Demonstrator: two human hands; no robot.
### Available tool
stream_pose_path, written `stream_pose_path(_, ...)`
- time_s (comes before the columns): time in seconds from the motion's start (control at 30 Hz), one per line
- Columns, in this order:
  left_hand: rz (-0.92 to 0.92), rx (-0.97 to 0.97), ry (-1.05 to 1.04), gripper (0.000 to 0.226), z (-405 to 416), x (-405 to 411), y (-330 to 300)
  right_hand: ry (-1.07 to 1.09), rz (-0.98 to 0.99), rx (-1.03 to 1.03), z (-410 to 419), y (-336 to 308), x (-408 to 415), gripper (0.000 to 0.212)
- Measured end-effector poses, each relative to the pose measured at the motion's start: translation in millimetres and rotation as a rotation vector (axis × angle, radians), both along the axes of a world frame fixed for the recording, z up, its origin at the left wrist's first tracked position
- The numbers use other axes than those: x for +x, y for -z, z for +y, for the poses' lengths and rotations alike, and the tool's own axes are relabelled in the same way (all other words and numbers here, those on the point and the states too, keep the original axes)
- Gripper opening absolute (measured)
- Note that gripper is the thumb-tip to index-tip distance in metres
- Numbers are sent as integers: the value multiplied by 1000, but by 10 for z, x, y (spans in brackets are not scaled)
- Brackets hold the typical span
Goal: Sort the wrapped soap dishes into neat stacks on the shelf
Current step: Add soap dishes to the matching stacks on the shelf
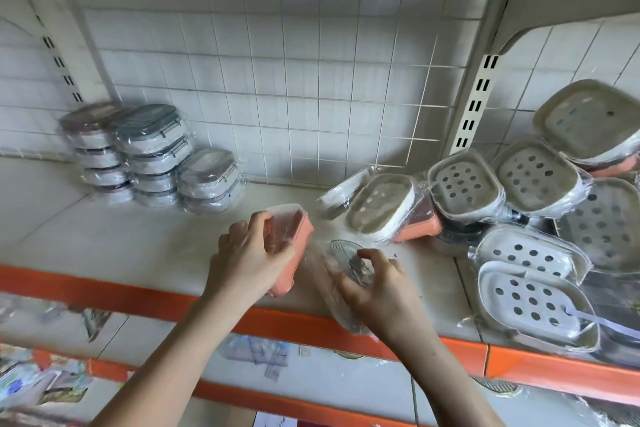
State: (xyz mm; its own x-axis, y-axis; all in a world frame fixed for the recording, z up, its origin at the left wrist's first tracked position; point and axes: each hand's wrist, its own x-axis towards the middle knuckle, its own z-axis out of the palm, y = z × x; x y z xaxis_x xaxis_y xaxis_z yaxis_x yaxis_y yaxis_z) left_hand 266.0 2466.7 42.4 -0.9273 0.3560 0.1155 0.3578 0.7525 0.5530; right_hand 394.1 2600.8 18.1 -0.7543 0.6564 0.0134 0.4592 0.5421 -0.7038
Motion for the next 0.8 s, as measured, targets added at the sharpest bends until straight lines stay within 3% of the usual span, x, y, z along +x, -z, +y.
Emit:
stream_pose_path(0.47,129,-54,-99,55,-796,-617,140,-74,91,55,-616,14,-648,58)
stream_pose_path(0.63,211,-132,-56,73,-991,-826,189,-24,42,108,-811,32,-944,63)
stream_pose_path(0.8,259,-212,10,67,-1079,-1039,281,41,-36,146,-992,85,-1182,70)
